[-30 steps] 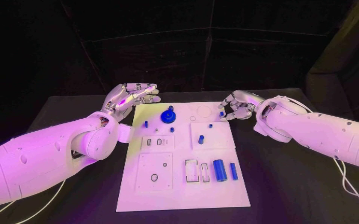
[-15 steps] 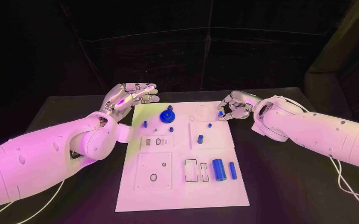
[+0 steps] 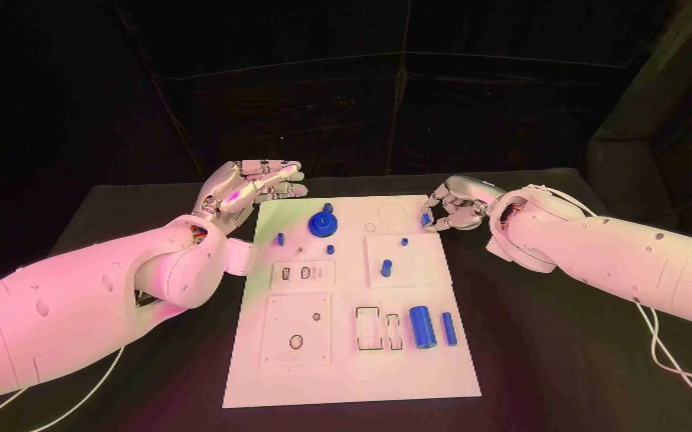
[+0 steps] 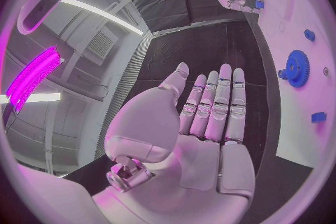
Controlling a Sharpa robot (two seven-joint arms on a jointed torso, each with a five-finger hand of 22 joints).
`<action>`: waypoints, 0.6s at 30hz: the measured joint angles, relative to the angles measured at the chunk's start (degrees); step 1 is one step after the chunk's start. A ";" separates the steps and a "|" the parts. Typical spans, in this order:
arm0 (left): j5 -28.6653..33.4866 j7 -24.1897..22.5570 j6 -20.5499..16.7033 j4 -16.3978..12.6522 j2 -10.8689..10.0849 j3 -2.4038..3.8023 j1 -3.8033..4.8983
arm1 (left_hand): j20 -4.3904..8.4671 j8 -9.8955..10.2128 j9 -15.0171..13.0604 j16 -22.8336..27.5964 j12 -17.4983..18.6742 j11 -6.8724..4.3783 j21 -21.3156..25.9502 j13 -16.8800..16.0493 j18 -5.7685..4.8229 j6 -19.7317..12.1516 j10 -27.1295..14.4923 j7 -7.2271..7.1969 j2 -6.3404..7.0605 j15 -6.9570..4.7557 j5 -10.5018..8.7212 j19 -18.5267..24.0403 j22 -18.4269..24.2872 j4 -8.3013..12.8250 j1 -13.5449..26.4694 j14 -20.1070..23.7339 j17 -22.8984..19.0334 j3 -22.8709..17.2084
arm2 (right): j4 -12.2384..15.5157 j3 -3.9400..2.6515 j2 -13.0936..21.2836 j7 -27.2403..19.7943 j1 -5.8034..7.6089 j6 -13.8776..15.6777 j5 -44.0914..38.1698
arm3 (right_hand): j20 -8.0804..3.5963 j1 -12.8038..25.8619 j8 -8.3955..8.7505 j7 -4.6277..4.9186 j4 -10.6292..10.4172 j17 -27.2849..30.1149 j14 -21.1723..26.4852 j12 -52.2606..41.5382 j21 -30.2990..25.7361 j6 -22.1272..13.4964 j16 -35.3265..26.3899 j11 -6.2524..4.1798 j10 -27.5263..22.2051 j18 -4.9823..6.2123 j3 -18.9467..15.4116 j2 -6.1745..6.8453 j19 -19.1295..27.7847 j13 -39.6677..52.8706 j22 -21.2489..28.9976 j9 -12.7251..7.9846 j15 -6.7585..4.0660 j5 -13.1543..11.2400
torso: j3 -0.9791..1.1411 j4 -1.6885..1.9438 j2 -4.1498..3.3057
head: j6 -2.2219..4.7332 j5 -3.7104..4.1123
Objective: Assemble the parts on the task board
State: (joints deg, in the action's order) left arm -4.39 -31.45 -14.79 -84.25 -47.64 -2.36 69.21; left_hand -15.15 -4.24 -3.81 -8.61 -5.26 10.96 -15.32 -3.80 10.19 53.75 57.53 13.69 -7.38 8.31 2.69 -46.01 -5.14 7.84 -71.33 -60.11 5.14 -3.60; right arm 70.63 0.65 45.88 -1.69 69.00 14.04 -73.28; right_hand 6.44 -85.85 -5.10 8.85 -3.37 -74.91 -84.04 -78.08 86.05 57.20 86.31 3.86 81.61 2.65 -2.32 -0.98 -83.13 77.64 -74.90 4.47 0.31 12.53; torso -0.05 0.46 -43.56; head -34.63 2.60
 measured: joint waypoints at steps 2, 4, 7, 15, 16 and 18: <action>0.00 0.00 0.00 0.00 0.00 0.00 0.00 | 0.00 0.00 0.00 0.00 0.00 0.00 0.00 0.00 0.00 0.00 0.00 0.00 0.00 0.00 0.00 0.00 0.00 0.00 0.00 0.00 0.00 0.00 | -0.05 0.00 -0.06 0.08 -0.01 -0.09 -0.03 | 0.00 -0.25 0.00 -0.07 0.07 0.00 0.12 0.00 0.00 0.48 0.00 -0.09 0.09 0.00 0.42 -0.27 0.00 1.55 0.00 0.00 -0.12 0.00 | 0.00 0.00 0.00 | -0.01 -0.02; 0.00 0.01 0.00 0.01 0.00 0.00 0.00 | 0.00 0.00 0.00 0.00 0.00 0.00 0.00 0.00 0.00 0.00 0.00 0.00 0.00 0.00 0.00 0.00 0.00 0.00 0.00 0.00 0.00 0.00 | -0.10 0.00 -0.13 0.10 -0.02 -0.19 -0.05 | -0.05 0.06 -0.38 -0.31 0.28 0.00 0.20 -0.02 0.00 0.92 0.00 -0.09 0.09 -0.01 0.63 -0.57 -0.05 1.57 0.00 0.01 -0.23 -0.26 | 0.00 0.00 0.00 | -0.02 -0.05; 0.00 0.03 0.01 0.02 0.00 0.00 0.00 | 0.00 0.00 0.00 0.00 0.00 0.00 0.00 0.00 0.00 0.00 0.00 0.00 -0.02 0.00 0.00 0.00 0.00 0.02 -0.02 0.00 0.00 -0.02 | -0.13 0.00 -0.27 0.10 -0.03 -0.32 -0.08 | -0.21 0.06 -0.57 -0.60 0.43 0.00 -0.09 -0.05 0.00 1.77 0.00 -0.19 0.19 -0.01 1.15 -0.58 -0.21 1.63 0.00 0.07 -0.53 -0.35 | 0.02 -0.02 0.00 | 0.03 -0.06; 0.00 0.20 0.14 0.04 0.00 0.00 0.00 | 0.00 0.00 0.00 0.00 0.00 0.00 0.00 0.00 0.00 0.00 0.00 0.00 -0.22 0.00 0.00 0.00 0.05 0.23 -0.22 0.00 -0.05 -0.23 | -0.25 0.00 -0.42 0.10 -0.06 -0.65 -0.11 | -0.42 0.05 -0.67 -0.76 0.44 0.00 0.10 -0.34 0.00 2.25 0.00 -0.19 0.19 -0.01 1.59 -1.18 -0.42 2.52 0.00 0.11 -0.73 -0.35 | 0.02 -0.03 0.01 | -0.01 0.02; 0.00 0.22 0.17 0.04 -0.01 0.00 0.00 | 0.00 0.00 0.00 0.00 0.00 0.00 0.00 0.00 0.00 0.00 0.00 0.00 -0.22 0.00 0.00 0.00 0.05 0.23 -0.22 0.00 -0.05 -0.23 | -0.26 0.00 -0.44 0.10 -0.06 -0.67 -0.12 | -0.42 0.05 -0.67 -0.76 0.45 0.00 0.10 -0.46 0.00 2.25 0.00 -0.19 0.19 0.00 1.58 -1.17 -0.42 2.52 0.00 0.11 -0.73 -0.48 | 0.02 -0.03 0.02 | -0.01 0.02; 0.00 0.26 0.23 0.04 -0.02 0.00 0.00 | 0.00 0.00 0.00 0.00 0.00 0.00 0.00 0.00 0.00 0.00 0.00 0.00 -0.22 0.00 0.00 0.00 0.05 0.23 -0.22 0.00 -0.05 -0.23 | -0.29 0.00 -0.49 0.10 -0.06 -0.68 -0.12 | -0.42 0.05 -0.67 -0.76 0.45 0.00 0.10 -0.47 0.00 2.25 0.00 -0.19 0.19 0.00 1.58 -1.17 -0.42 2.52 0.00 0.11 -0.73 -0.56 | 0.02 -0.03 0.02 | -0.01 0.03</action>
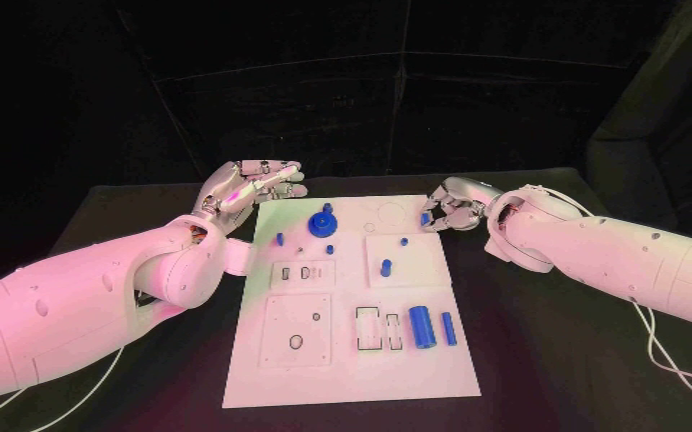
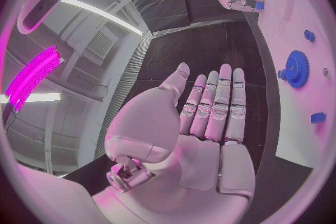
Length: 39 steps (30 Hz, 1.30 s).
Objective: Assemble the parts on the task board
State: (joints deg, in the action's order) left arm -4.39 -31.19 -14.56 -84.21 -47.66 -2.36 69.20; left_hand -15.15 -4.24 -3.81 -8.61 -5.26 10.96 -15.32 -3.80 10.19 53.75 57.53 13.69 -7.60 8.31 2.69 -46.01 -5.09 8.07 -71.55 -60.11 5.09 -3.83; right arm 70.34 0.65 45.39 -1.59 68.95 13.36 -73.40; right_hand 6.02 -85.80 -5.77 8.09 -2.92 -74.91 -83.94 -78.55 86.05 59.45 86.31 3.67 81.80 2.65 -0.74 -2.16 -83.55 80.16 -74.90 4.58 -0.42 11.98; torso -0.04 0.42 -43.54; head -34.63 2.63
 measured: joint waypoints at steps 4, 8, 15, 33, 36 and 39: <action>0.00 0.08 0.10 0.00 0.00 0.00 0.00 | 0.00 0.00 0.00 0.17 0.00 0.00 0.00 0.00 0.00 0.00 0.00 0.00 0.00 0.00 0.00 0.00 -0.01 0.23 0.00 0.00 0.00 -0.24 | -0.09 -0.01 -0.12 0.11 0.00 -0.01 -0.01 | 0.00 0.00 0.00 0.00 0.00 0.00 0.00 -0.04 0.00 0.00 0.00 0.00 0.00 0.00 0.00 0.00 0.00 0.00 0.00 -0.02 0.00 0.00 | -0.01 0.00 0.00 | -0.01 0.03; 0.00 0.15 0.16 -0.01 0.00 0.00 0.00 | 0.00 0.00 0.00 0.23 0.10 0.00 0.00 0.00 0.00 -0.12 0.00 -0.12 0.22 0.00 0.00 0.00 0.06 0.23 -0.22 0.00 0.00 -0.23 | -0.13 -0.01 -0.20 0.25 0.00 -0.02 -0.01 | 0.00 0.26 0.00 0.00 -0.15 0.00 0.00 -0.16 0.00 0.00 0.00 0.00 0.00 0.00 0.15 -0.25 0.00 0.00 0.00 -0.07 0.00 0.00 | -0.01 0.00 0.00 | -0.09 0.04; 0.00 0.35 0.27 -0.04 -0.01 0.00 0.00 | 0.00 0.00 0.00 0.23 0.20 0.00 0.00 0.00 0.00 -0.21 0.00 -0.20 0.22 0.00 0.00 0.00 0.06 0.23 -0.22 0.00 0.01 -0.23 | 0.00 -0.01 -0.37 0.46 -0.02 0.16 0.00 | -0.21 0.93 0.05 -0.52 -0.22 0.00 -0.10 -0.23 0.10 1.16 0.00 -0.31 0.30 0.00 1.80 -0.90 -0.21 0.00 0.00 -0.17 -0.35 -0.11 | -0.01 0.01 0.00 | -0.10 0.01; 0.00 0.58 0.39 0.30 -0.13 0.00 -0.01 | 0.00 0.00 0.00 0.23 0.20 0.00 0.00 0.00 0.00 -0.21 0.00 -0.20 0.22 0.00 0.00 0.00 0.05 0.23 -0.22 0.00 0.01 -0.23 | 8.47 -0.03 1.63 3.12 0.16 5.70 1.77 | -0.82 2.04 -0.48 -0.44 1.10 0.00 -0.01 -0.21 0.25 1.83 0.00 -0.72 0.72 0.00 5.41 -2.02 -0.41 -0.18 0.00 -0.17 -0.85 3.43 | -0.22 0.03 0.46 | -0.02 -0.19; 0.00 0.59 0.39 0.72 0.01 0.00 0.00 | 0.00 0.00 0.00 0.23 0.20 0.00 0.00 0.00 0.00 -0.21 0.00 -0.20 0.22 0.00 0.00 0.00 0.04 0.33 -0.22 0.00 0.01 -0.33 | 10.12 -0.06 0.99 4.03 0.48 6.35 1.89 | -0.82 2.05 -0.48 -0.44 1.26 0.00 -0.01 -0.21 0.25 1.83 0.00 -0.72 0.72 0.00 5.57 -2.02 -0.41 -0.19 0.00 -0.17 -0.85 3.44 | -0.42 0.04 0.85 | -0.18 -0.29; 0.00 0.62 0.41 1.16 0.26 0.00 0.00 | 0.00 0.00 0.00 0.23 0.20 0.00 0.00 0.00 0.00 -0.21 0.00 -0.20 0.22 0.00 0.00 0.00 0.10 0.48 -0.22 0.00 -0.04 -0.48 | 11.05 -0.08 -0.59 4.98 0.68 6.86 1.76 | -0.82 2.44 -0.48 -0.44 1.33 0.00 0.00 -0.21 0.25 1.82 0.01 -0.73 0.72 0.00 5.63 -1.92 -0.41 -0.22 0.00 -0.17 -0.84 3.44 | -0.64 0.20 1.30 | -0.31 -0.43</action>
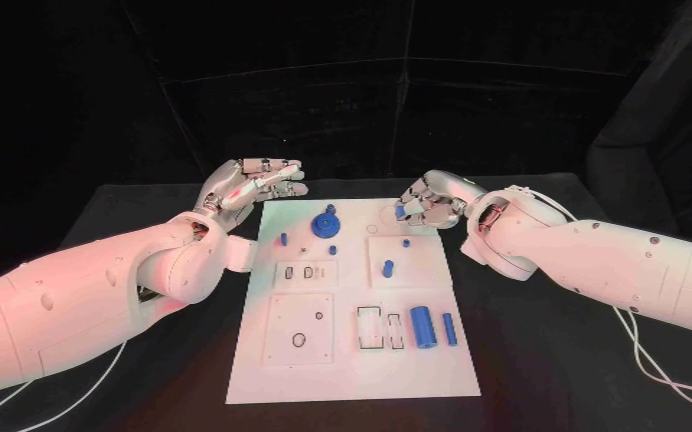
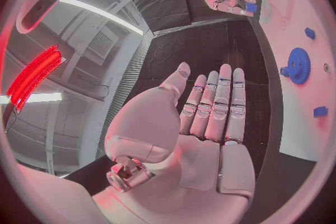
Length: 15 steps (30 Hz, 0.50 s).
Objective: Assemble the parts on the task board
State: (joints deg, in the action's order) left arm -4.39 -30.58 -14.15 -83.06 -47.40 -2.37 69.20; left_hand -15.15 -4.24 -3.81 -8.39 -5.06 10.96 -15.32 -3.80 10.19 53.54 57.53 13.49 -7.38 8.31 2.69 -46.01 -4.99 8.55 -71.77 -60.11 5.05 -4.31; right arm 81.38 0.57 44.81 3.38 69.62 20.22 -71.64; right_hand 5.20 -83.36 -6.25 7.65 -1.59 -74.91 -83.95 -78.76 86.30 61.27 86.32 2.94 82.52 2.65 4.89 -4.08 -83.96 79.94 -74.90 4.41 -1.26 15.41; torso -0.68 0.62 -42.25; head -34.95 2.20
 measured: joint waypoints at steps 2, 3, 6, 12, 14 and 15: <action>0.06 0.02 0.03 0.29 0.17 0.00 0.01 | 0.00 0.00 0.00 0.00 0.00 0.00 0.00 0.00 0.00 0.00 0.00 0.00 0.00 0.00 0.00 0.00 0.00 0.00 0.00 0.00 0.00 0.00 | 0.13 0.00 -1.29 0.56 0.04 0.23 -0.28 | 0.00 0.39 0.00 0.00 0.12 0.00 0.00 0.00 0.00 0.00 0.00 -0.20 0.20 0.00 0.12 0.23 0.00 -0.55 0.00 0.00 0.00 0.00 | -0.17 0.17 0.33 | -0.06 -0.10; 0.13 0.03 0.05 0.47 0.29 0.00 0.01 | 0.00 0.00 0.00 0.00 0.00 0.00 0.00 0.00 0.00 0.00 0.00 0.00 0.00 0.00 0.00 0.00 0.00 0.00 0.00 0.00 0.00 0.00 | 0.12 0.01 -2.23 0.95 0.07 0.34 -0.54 | 0.00 0.59 0.00 -0.01 0.27 0.00 0.00 0.00 0.00 0.00 0.00 -0.20 0.20 0.00 0.27 0.31 0.00 -0.80 0.00 0.00 0.00 0.00 | -0.25 0.25 0.47 | -0.10 -0.19; 0.30 0.08 0.12 0.98 0.53 0.00 0.02 | 0.00 0.00 0.00 0.00 0.00 0.00 0.00 0.00 0.00 0.00 0.00 0.00 0.00 0.00 0.00 0.00 0.00 0.00 0.00 0.00 0.00 0.00 | -0.43 0.04 -4.91 1.87 0.12 0.46 -1.44 | 0.00 1.13 0.00 -0.05 0.33 0.00 0.00 0.00 0.00 -0.04 0.00 -0.39 0.39 0.00 0.33 0.51 0.00 -1.31 0.00 0.04 0.00 0.00 | -0.47 0.47 0.93 | -0.61 -0.86; 0.59 0.15 0.25 1.76 0.82 0.00 0.04 | 0.19 0.00 0.00 0.00 0.00 -0.12 0.00 0.00 0.00 0.02 0.59 0.02 0.00 -0.04 0.00 -0.65 -0.01 0.39 0.00 -0.87 0.03 -0.58 | -1.38 0.07 -8.93 3.45 -0.19 0.38 -3.85 | 0.00 1.23 0.00 -0.07 0.56 0.00 -0.20 -0.01 0.00 -0.05 0.00 -0.49 0.50 0.00 0.56 0.58 0.00 -1.35 0.00 0.07 -0.20 -0.57 | -0.75 0.82 1.55 | -1.74 -2.09; 0.68 0.16 0.31 1.94 0.83 0.00 0.05 | 0.56 0.00 0.00 -0.06 0.00 -0.50 0.00 0.00 -0.01 0.70 1.44 0.19 0.00 -0.35 0.00 -1.20 -0.01 0.58 0.00 -1.76 0.16 -1.12 | -1.60 0.16 -10.02 3.92 -0.39 0.27 -4.69 | 0.00 1.38 0.00 -0.07 0.56 0.00 -0.20 -0.02 0.00 -0.06 0.00 -0.50 0.50 0.00 0.57 0.73 0.00 -1.62 0.00 0.10 -0.20 -0.57 | -0.82 0.93 1.72 | -2.19 -2.38; 0.73 0.17 0.37 2.00 0.83 0.00 0.05 | 0.69 0.00 0.00 -0.27 0.00 -0.74 -0.10 0.00 -0.01 0.98 1.78 0.10 -0.07 -0.59 0.00 -1.55 -0.01 0.69 0.07 -2.04 0.22 -1.40 | -1.72 0.31 -10.69 4.26 -0.53 0.13 -5.23 | 0.00 1.38 0.00 -0.08 0.57 0.00 -0.20 -0.02 0.00 -0.06 0.00 -0.50 0.50 -0.01 0.73 0.73 0.00 -1.62 0.00 0.10 -0.20 -0.80 | -0.86 0.97 1.78 | -2.35 -2.46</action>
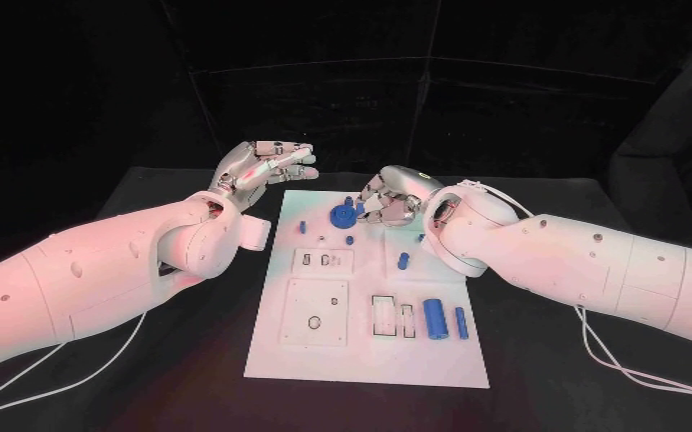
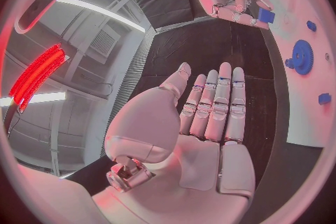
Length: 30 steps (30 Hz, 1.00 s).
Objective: Assemble the parts on the task board
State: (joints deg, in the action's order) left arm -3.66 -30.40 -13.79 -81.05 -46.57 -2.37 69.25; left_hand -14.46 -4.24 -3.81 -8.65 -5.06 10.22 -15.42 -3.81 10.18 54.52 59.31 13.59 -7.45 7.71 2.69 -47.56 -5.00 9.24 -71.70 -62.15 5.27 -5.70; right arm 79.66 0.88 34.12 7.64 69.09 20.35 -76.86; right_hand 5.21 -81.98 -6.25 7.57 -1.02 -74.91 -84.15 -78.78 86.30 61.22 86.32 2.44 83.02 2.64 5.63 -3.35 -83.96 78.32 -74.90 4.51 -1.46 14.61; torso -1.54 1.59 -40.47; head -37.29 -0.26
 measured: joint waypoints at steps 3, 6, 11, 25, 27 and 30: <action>0.07 0.01 0.16 0.04 0.00 0.00 0.01 | 0.22 0.00 0.00 -0.18 -0.24 -0.19 -0.35 0.00 0.01 0.38 0.80 -0.37 -0.38 -0.23 0.00 -0.58 0.00 0.17 0.38 -0.84 0.11 -0.59 | -0.10 0.56 -1.29 0.77 -0.34 -0.43 -1.05 | 0.00 0.37 0.00 -0.02 -0.81 0.00 0.00 -0.04 0.00 -0.02 0.00 0.00 0.00 0.00 1.10 0.37 0.00 -1.41 0.00 0.00 0.00 -0.10 | -0.08 0.06 0.10 | -0.47 -0.23; 0.14 0.02 0.33 0.09 0.02 0.00 0.02 | 0.23 0.00 0.00 -0.18 -0.27 -0.19 -0.35 0.00 0.00 0.79 0.79 -0.39 -0.21 -0.23 0.00 -0.59 -0.01 0.33 0.54 -0.84 0.11 -0.75 | -0.17 0.95 -2.37 1.58 -0.90 -1.03 -2.15 | 0.00 0.48 0.00 -0.09 -0.81 0.00 0.00 -0.15 0.00 -0.09 0.00 0.00 0.00 0.00 1.10 0.48 0.00 -1.63 0.00 0.00 0.00 -0.11 | -0.08 0.08 0.13 | -0.77 -0.47; 0.22 0.03 0.47 0.15 0.12 0.00 0.04 | 0.22 0.00 0.00 -0.17 -0.27 -0.19 -0.35 0.00 0.00 0.79 0.79 -0.38 -0.15 -0.23 0.00 -0.59 -0.01 0.33 0.60 -0.84 0.11 -0.75 | -0.19 1.20 -3.76 2.77 -2.20 -1.95 -3.89 | 0.00 0.56 0.00 -0.10 -0.81 0.00 0.00 -0.16 0.00 -0.10 0.00 -0.01 0.01 0.00 1.10 0.57 0.00 -1.73 0.00 0.00 0.01 -0.12 | -0.01 0.05 0.13 | -1.09 -0.87; 0.34 0.04 0.68 0.24 0.39 0.01 0.05 | 0.39 -0.03 0.00 -0.17 -0.27 -0.39 -0.35 0.00 0.01 0.78 1.00 -0.39 -0.15 -0.23 0.00 -0.75 -0.02 0.32 0.60 -0.84 0.10 -1.06 | -1.33 1.31 -6.52 4.49 -4.46 -3.66 -7.70 | 0.00 1.55 0.15 0.01 -1.55 0.00 0.00 0.11 0.00 0.15 0.00 0.00 0.00 0.01 2.26 1.13 0.00 -3.35 0.00 -0.02 0.01 -0.65 | 0.15 0.14 0.07 | -1.63 -1.19; 0.35 0.04 0.69 0.25 0.40 0.01 0.05 | 0.39 -0.03 0.00 -0.17 -0.27 -0.39 -0.35 0.00 0.01 0.78 1.00 -0.39 -0.15 -0.23 0.00 -0.75 -0.02 0.32 0.60 -0.84 0.10 -1.06 | -1.48 1.31 -6.73 4.58 -4.52 -3.80 -8.15 | 0.00 1.55 0.17 0.01 -1.55 0.00 0.00 0.11 0.00 0.15 0.00 0.00 0.00 0.01 2.26 1.14 0.00 -3.35 0.00 -0.03 0.01 -0.66 | 0.15 0.15 0.07 | -1.65 -1.21; 0.36 0.04 0.70 0.26 0.40 0.01 0.05 | 0.39 -0.03 0.00 -0.17 -0.27 -0.39 -0.35 0.00 0.01 0.78 1.00 -0.39 -0.15 -0.23 0.00 -0.75 -0.02 0.32 0.60 -0.84 0.10 -1.06 | -1.73 1.31 -6.95 4.75 -4.58 -4.06 -8.84 | 0.01 1.56 0.19 0.01 -1.55 0.00 0.00 0.11 0.00 0.15 0.00 0.00 0.00 0.01 2.26 1.14 0.00 -3.35 0.00 -0.09 0.01 -0.76 | 0.15 0.15 0.07 | -1.72 -1.24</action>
State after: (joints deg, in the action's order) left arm -3.30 -30.37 -13.08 -80.79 -46.17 -2.36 69.31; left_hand -14.07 -4.27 -3.81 -8.83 -5.33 9.83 -15.77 -3.80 10.19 55.30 60.31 13.20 -7.60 7.49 2.69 -48.31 -5.02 9.56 -71.10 -62.98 5.37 -6.76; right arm 77.94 2.20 27.16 12.39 64.51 16.29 -85.70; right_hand 5.21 -80.42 -6.06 7.58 -2.56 -74.90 -84.15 -78.67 86.30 61.37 86.32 2.44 83.02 2.65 7.89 -2.21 -83.96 74.96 -74.90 4.42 -1.45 13.86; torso -1.39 1.75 -40.40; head -39.02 -1.50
